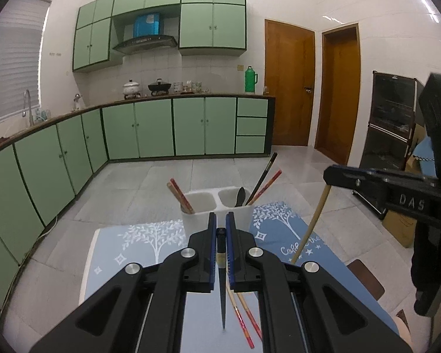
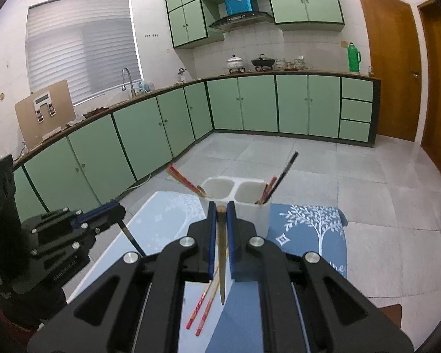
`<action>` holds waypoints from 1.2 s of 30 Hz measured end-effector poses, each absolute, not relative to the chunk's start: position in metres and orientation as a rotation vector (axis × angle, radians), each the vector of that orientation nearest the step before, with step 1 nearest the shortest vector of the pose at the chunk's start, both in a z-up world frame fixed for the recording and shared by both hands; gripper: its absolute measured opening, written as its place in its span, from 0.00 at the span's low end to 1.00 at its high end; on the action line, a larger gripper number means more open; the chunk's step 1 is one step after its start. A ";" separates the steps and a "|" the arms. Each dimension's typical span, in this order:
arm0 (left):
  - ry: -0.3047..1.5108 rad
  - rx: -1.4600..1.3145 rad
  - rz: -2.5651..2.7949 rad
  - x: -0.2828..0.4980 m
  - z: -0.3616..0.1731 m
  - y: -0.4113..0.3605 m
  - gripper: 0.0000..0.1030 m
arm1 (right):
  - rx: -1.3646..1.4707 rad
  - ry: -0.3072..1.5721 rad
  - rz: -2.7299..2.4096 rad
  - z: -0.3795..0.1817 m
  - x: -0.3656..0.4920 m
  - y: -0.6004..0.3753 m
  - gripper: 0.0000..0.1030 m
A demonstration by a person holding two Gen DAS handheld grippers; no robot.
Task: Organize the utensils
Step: 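Lower both chopsticks into the caddy compartments, then open both grippers to release the chopsticks in the caddy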
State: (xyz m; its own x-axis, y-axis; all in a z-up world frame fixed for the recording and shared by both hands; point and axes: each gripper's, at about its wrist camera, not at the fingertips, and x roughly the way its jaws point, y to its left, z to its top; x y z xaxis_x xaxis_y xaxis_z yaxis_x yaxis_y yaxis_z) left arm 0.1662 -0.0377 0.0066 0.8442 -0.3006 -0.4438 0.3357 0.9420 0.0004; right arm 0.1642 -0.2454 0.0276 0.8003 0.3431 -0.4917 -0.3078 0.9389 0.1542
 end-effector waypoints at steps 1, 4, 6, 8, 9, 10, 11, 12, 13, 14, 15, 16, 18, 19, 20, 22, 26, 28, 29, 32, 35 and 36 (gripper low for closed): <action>0.451 0.081 -0.337 0.167 0.008 -0.038 0.06 | 0.071 0.536 0.354 0.031 0.166 -0.245 0.06; 0.433 0.083 -0.343 0.172 0.014 -0.040 0.06 | 0.080 0.522 0.372 0.043 0.173 -0.245 0.06; 0.419 0.085 -0.347 0.174 0.018 -0.042 0.06 | 0.073 0.507 0.375 0.052 0.177 -0.244 0.06; 0.396 0.091 -0.348 0.178 0.026 -0.044 0.06 | 0.059 0.485 0.374 0.062 0.182 -0.243 0.06; 0.388 0.091 -0.348 0.178 0.029 -0.044 0.06 | 0.056 0.476 0.374 0.066 0.185 -0.244 0.06; 0.374 0.091 -0.350 0.181 0.033 -0.045 0.06 | 0.052 0.463 0.373 0.071 0.188 -0.244 0.06; 0.362 0.090 -0.349 0.185 0.038 -0.046 0.06 | 0.047 0.451 0.371 0.077 0.191 -0.244 0.06; 0.353 0.089 -0.349 0.188 0.042 -0.046 0.06 | 0.043 0.443 0.368 0.081 0.195 -0.244 0.06; 0.337 0.086 -0.349 0.193 0.049 -0.047 0.06 | 0.038 0.434 0.365 0.086 0.199 -0.245 0.06; 0.317 0.084 -0.348 0.199 0.056 -0.048 0.06 | 0.035 0.427 0.362 0.089 0.203 -0.245 0.06; 0.307 0.084 -0.347 0.203 0.060 -0.049 0.06 | 0.030 0.416 0.358 0.095 0.208 -0.245 0.06; 0.288 0.083 -0.347 0.209 0.068 -0.050 0.06 | 0.026 0.403 0.354 0.100 0.214 -0.246 0.06; 0.252 0.078 -0.350 0.222 0.083 -0.053 0.06 | 0.026 0.385 0.346 0.109 0.225 -0.248 0.06; 0.239 0.076 -0.351 0.226 0.088 -0.055 0.06 | 0.025 0.377 0.343 0.113 0.230 -0.249 0.06; 0.221 0.074 -0.351 0.232 0.095 -0.057 0.06 | 0.024 0.368 0.338 0.117 0.235 -0.251 0.06; 0.185 0.075 -0.344 0.245 0.105 -0.061 0.06 | 0.021 0.347 0.326 0.125 0.248 -0.252 0.06; 0.149 0.060 -0.332 0.274 0.109 -0.068 0.06 | 0.021 0.323 0.307 0.127 0.278 -0.257 0.06; 0.153 0.051 -0.326 0.289 0.100 -0.071 0.06 | 0.028 0.325 0.300 0.121 0.290 -0.258 0.06; 0.159 0.050 -0.322 0.296 0.094 -0.071 0.06 | 0.031 0.330 0.296 0.115 0.298 -0.259 0.06; 0.185 0.047 -0.308 0.316 0.071 -0.075 0.06 | 0.034 0.349 0.286 0.097 0.314 -0.258 0.06; 0.227 0.033 -0.315 0.329 0.049 -0.074 0.06 | 0.031 0.374 0.288 0.076 0.326 -0.255 0.06; 0.239 0.032 -0.317 0.333 0.045 -0.073 0.06 | 0.031 0.388 0.292 0.068 0.330 -0.255 0.06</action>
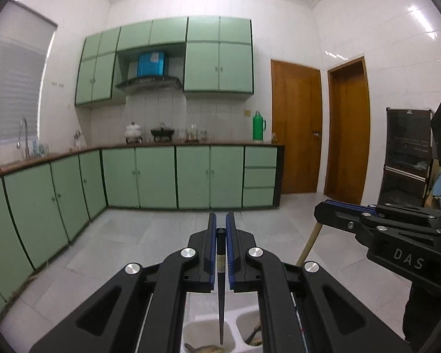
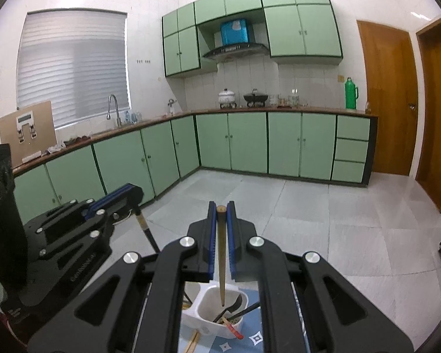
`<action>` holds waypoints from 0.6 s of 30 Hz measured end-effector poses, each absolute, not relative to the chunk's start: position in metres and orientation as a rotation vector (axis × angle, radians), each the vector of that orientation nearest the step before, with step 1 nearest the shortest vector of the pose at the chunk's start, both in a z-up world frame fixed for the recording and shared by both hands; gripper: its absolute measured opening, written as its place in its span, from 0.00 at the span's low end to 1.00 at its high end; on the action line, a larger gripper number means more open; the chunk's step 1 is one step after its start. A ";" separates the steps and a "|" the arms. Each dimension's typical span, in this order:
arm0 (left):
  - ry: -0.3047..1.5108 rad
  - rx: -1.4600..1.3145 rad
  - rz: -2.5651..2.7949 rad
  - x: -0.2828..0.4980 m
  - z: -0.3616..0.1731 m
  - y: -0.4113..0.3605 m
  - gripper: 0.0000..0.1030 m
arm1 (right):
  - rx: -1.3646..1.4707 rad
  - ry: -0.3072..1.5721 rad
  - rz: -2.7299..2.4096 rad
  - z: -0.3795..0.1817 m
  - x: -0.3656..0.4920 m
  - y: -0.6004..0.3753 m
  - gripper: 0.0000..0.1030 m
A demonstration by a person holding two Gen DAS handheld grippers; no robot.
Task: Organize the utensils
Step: 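Open both grippers to release the chopsticks in the caddy, then withdraw both grippers back over the last two red-patterned chopsticks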
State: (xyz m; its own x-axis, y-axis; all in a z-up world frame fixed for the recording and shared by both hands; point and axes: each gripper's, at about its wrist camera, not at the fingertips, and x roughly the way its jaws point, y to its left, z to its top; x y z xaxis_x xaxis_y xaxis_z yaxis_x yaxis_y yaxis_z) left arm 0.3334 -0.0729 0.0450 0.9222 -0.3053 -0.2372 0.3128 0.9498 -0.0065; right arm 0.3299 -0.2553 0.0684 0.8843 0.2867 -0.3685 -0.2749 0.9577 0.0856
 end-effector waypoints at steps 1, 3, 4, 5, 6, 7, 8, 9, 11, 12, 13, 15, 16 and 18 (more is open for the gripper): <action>0.259 0.036 -0.316 0.338 0.038 -0.072 0.06 | 0.032 0.399 0.295 0.063 0.332 -0.255 0.06; 0.287 0.035 -0.326 0.343 0.030 -0.071 0.06 | 0.037 0.421 0.297 0.051 0.336 -0.255 0.06; 0.304 0.031 -0.329 0.344 0.027 -0.070 0.07 | 0.042 0.437 0.304 0.046 0.338 -0.255 0.07; 0.311 0.027 -0.328 0.344 0.025 -0.068 0.08 | 0.048 0.452 0.306 0.042 0.338 -0.255 0.08; 0.313 0.027 -0.326 0.343 0.024 -0.067 0.10 | 0.051 0.455 0.301 0.041 0.337 -0.255 0.10; 0.313 0.027 -0.323 0.341 0.026 -0.065 0.14 | 0.051 0.456 0.294 0.040 0.337 -0.255 0.14; 0.308 0.024 -0.321 0.338 0.028 -0.063 0.19 | 0.052 0.456 0.292 0.040 0.335 -0.255 0.16; 0.303 0.024 -0.319 0.336 0.032 -0.062 0.20 | 0.054 0.451 0.287 0.041 0.333 -0.257 0.19; 0.296 0.024 -0.317 0.327 0.037 -0.059 0.23 | 0.057 0.440 0.278 0.044 0.326 -0.259 0.20; 0.291 0.022 -0.319 0.323 0.041 -0.057 0.25 | 0.061 0.433 0.271 0.046 0.321 -0.261 0.21; 0.281 0.018 -0.321 0.315 0.046 -0.054 0.30 | 0.063 0.428 0.263 0.048 0.316 -0.263 0.24; 0.267 0.015 -0.318 0.300 0.051 -0.050 0.41 | 0.067 0.415 0.246 0.052 0.304 -0.268 0.31; 0.266 0.018 -0.313 0.291 0.053 -0.048 0.45 | 0.069 0.411 0.240 0.053 0.299 -0.271 0.35; 0.268 0.014 -0.306 0.277 0.053 -0.044 0.51 | 0.074 0.406 0.228 0.054 0.287 -0.279 0.43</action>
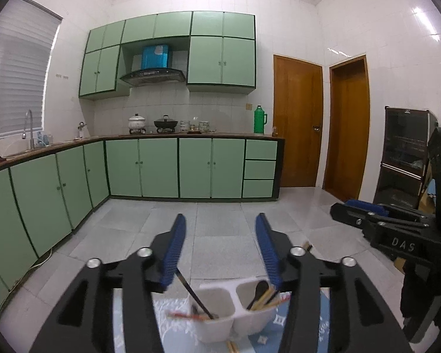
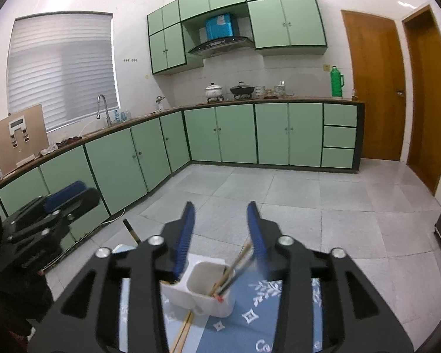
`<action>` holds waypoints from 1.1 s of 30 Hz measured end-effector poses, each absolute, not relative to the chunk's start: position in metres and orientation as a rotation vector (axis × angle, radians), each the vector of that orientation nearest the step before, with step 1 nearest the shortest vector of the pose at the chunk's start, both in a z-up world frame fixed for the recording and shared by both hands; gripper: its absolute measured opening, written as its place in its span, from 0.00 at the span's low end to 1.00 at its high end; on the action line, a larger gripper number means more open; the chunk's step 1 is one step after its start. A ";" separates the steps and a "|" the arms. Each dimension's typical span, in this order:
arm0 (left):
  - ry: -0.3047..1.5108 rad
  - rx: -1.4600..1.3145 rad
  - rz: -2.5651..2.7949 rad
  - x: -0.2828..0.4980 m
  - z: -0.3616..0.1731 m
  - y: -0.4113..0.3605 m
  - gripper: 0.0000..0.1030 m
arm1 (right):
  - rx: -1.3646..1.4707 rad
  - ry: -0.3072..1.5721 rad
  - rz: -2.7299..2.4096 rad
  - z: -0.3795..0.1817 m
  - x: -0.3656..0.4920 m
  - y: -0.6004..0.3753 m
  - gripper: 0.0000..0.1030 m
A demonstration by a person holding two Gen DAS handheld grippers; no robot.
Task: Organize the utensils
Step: 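Withdraw both grippers back over the last two red-patterned chopsticks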
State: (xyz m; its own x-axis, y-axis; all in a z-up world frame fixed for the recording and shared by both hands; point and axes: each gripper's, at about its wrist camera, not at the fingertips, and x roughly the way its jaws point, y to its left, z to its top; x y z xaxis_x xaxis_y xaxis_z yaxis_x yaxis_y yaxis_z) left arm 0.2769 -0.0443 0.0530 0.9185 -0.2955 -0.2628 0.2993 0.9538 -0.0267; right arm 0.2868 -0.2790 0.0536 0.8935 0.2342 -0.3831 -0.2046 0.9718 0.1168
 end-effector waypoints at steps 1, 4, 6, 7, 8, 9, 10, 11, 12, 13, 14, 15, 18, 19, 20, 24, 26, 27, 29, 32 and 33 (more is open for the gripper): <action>0.275 0.002 -0.313 0.266 0.051 -0.040 0.55 | 0.074 0.405 0.220 0.052 0.279 -0.281 0.47; 0.295 -0.012 -0.310 0.241 0.039 -0.032 0.57 | 0.072 0.411 0.214 0.042 0.254 -0.284 0.53; 0.309 -0.012 -0.296 0.228 0.029 -0.027 0.60 | 0.076 0.418 0.209 0.034 0.238 -0.284 0.64; 0.326 -0.015 -0.285 0.220 0.020 -0.024 0.64 | 0.081 0.422 0.204 0.028 0.228 -0.285 0.71; 0.341 -0.017 -0.278 0.213 0.013 -0.022 0.66 | 0.086 0.426 0.202 0.022 0.220 -0.284 0.75; 0.352 -0.017 -0.272 0.208 0.007 -0.020 0.67 | 0.091 0.436 0.205 0.013 0.209 -0.284 0.82; 0.372 -0.016 -0.257 0.200 -0.003 -0.017 0.71 | 0.090 0.443 0.207 0.008 0.202 -0.281 0.87; 0.384 -0.016 -0.248 0.195 -0.011 -0.014 0.75 | 0.084 0.451 0.206 0.001 0.194 -0.279 0.87; 0.395 -0.020 -0.243 0.191 -0.017 -0.011 0.77 | 0.072 0.460 0.200 -0.008 0.184 -0.275 0.88; 0.412 -0.025 -0.244 0.186 -0.027 -0.008 0.79 | 0.062 0.472 0.194 -0.017 0.177 -0.272 0.90; 0.431 -0.027 -0.242 0.181 -0.036 -0.006 0.81 | 0.059 0.480 0.192 -0.022 0.172 -0.269 0.91; 0.445 -0.025 -0.239 0.177 -0.043 -0.004 0.83 | 0.058 0.492 0.195 -0.030 0.166 -0.266 0.91; 0.509 -0.014 -0.225 0.166 -0.072 -0.001 0.84 | 0.062 0.533 0.204 -0.053 0.150 -0.257 0.91; 0.536 -0.012 -0.218 0.163 -0.084 0.002 0.84 | 0.068 0.550 0.203 -0.062 0.146 -0.254 0.91; 0.556 -0.010 -0.211 0.162 -0.092 0.004 0.84 | 0.077 0.567 0.203 -0.071 0.143 -0.251 0.91; 0.633 -0.005 -0.178 0.154 -0.127 0.012 0.84 | 0.088 0.630 0.198 -0.102 0.132 -0.241 0.91; 0.669 -0.009 -0.168 0.151 -0.141 0.016 0.84 | 0.083 0.658 0.188 -0.115 0.127 -0.235 0.91; 0.680 -0.004 -0.161 0.150 -0.147 0.016 0.84 | 0.085 0.672 0.186 -0.123 0.124 -0.232 0.91; 0.710 0.007 -0.151 0.148 -0.159 0.017 0.84 | 0.088 0.690 0.180 -0.133 0.122 -0.228 0.91; 0.740 0.008 -0.145 0.148 -0.168 0.020 0.84 | 0.088 0.711 0.174 -0.151 0.115 -0.223 0.91; 0.753 0.011 -0.143 0.149 -0.169 0.019 0.84 | 0.086 0.722 0.175 -0.156 0.114 -0.220 0.91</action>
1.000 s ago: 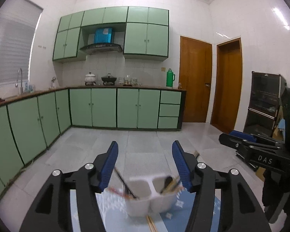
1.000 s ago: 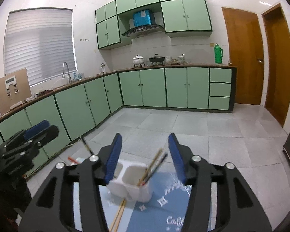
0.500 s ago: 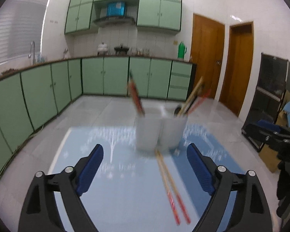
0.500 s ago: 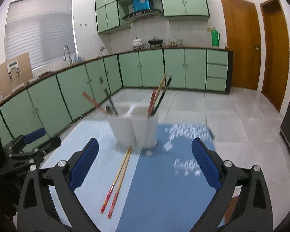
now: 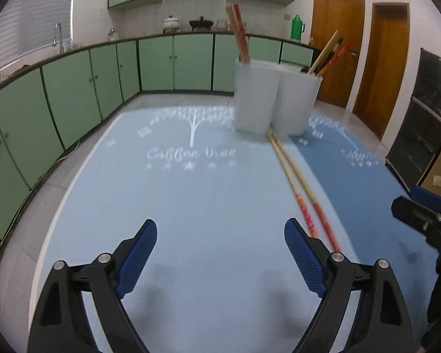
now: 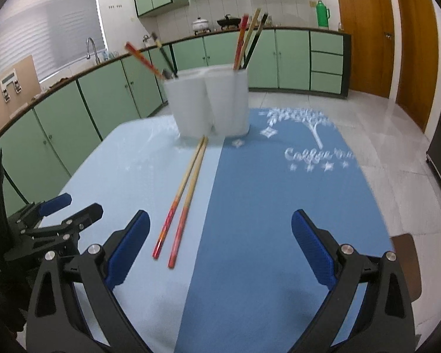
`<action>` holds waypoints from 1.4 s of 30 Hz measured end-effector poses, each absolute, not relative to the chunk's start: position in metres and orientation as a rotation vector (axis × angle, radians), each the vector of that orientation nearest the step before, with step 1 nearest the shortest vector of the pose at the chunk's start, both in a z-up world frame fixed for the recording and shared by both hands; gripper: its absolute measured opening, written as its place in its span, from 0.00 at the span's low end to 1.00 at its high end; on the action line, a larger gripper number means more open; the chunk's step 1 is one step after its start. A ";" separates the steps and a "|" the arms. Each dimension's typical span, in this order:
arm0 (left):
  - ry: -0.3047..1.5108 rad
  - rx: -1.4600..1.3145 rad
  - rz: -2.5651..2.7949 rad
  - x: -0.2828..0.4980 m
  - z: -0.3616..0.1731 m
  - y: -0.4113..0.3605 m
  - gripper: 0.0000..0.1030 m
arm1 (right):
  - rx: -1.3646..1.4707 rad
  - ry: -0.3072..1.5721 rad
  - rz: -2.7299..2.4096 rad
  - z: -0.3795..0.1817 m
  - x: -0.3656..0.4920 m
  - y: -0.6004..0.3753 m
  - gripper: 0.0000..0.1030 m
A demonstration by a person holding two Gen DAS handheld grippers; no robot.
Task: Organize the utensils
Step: 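Withdraw both grippers back over the last two red-patterned chopsticks, then close the right gripper on a red-patterned chopstick's end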
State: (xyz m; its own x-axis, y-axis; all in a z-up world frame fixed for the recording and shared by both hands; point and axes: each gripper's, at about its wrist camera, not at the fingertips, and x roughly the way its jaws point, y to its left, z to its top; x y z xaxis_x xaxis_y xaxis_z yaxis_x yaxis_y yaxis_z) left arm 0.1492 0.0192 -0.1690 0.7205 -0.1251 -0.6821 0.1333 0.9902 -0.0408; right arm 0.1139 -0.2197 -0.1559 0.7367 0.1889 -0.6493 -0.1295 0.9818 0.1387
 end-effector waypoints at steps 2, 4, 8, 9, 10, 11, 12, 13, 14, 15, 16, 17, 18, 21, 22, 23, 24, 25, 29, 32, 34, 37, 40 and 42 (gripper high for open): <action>0.775 0.025 -0.140 0.149 -0.175 0.021 0.84 | 0.074 0.743 0.172 -0.163 0.113 -0.214 0.91; 0.790 0.030 -0.133 0.149 -0.179 0.023 0.84 | 0.065 0.757 0.168 -0.171 0.113 -0.209 0.91; 0.808 0.021 -0.126 0.149 -0.184 0.029 0.84 | 0.046 0.788 0.165 -0.182 0.114 -0.200 0.87; 0.811 0.021 -0.124 0.149 -0.185 0.030 0.84 | 0.041 0.797 0.171 -0.184 0.115 -0.198 0.80; 0.814 0.020 -0.123 0.149 -0.186 0.030 0.84 | 0.037 0.806 0.178 -0.186 0.115 -0.196 0.76; 0.815 0.017 -0.122 0.149 -0.186 0.031 0.84 | 0.033 0.818 0.180 -0.188 0.116 -0.194 0.75; 0.817 0.015 -0.123 0.149 -0.187 0.032 0.84 | 0.031 0.830 0.184 -0.190 0.117 -0.192 0.73; 0.818 0.014 -0.123 0.150 -0.187 0.032 0.84 | 0.030 0.838 0.189 -0.192 0.117 -0.190 0.70; 0.819 0.013 -0.123 0.150 -0.187 0.032 0.84 | 0.028 0.845 0.194 -0.193 0.117 -0.187 0.68; 0.819 0.013 -0.124 0.150 -0.188 0.032 0.84 | 0.025 0.849 0.198 -0.194 0.117 -0.186 0.64; 0.821 0.012 -0.124 0.150 -0.188 0.032 0.84 | 0.019 0.854 0.202 -0.196 0.118 -0.184 0.60; 0.823 0.012 -0.123 0.151 -0.188 0.032 0.84 | 0.015 0.859 0.205 -0.197 0.118 -0.182 0.58; 0.823 0.013 -0.123 0.151 -0.188 0.032 0.84 | 0.013 0.866 0.210 -0.198 0.119 -0.181 0.55; 0.824 0.013 -0.122 0.151 -0.189 0.032 0.84 | 0.009 0.881 0.213 -0.200 0.120 -0.178 0.47; 0.824 0.013 -0.123 0.151 -0.189 0.032 0.84 | 0.010 0.888 0.215 -0.201 0.121 -0.177 0.44; 0.824 0.012 -0.123 0.151 -0.189 0.032 0.84 | 0.010 0.891 0.214 -0.202 0.122 -0.177 0.43; 0.824 0.012 -0.123 0.151 -0.189 0.032 0.84 | 0.008 0.892 0.213 -0.202 0.122 -0.177 0.41; 0.824 0.012 -0.124 0.151 -0.189 0.032 0.84 | 0.008 0.892 0.214 -0.202 0.123 -0.177 0.38; 0.827 0.014 -0.124 0.152 -0.190 0.030 0.84 | -0.005 0.896 0.214 -0.203 0.123 -0.174 0.32; 0.830 0.014 -0.126 0.152 -0.192 0.029 0.84 | -0.014 0.896 0.206 -0.204 0.122 -0.173 0.25; 0.833 0.017 -0.126 0.152 -0.192 0.027 0.84 | -0.007 0.897 0.206 -0.204 0.123 -0.174 0.17; 0.840 0.024 -0.127 0.153 -0.193 0.024 0.84 | 0.010 0.898 0.209 -0.205 0.123 -0.177 0.05; 0.845 0.028 -0.134 0.152 -0.194 0.020 0.84 | 0.029 0.897 0.211 -0.205 0.123 -0.180 0.05; 0.846 0.033 -0.139 0.152 -0.194 0.016 0.84 | 0.043 0.894 0.206 -0.204 0.122 -0.183 0.05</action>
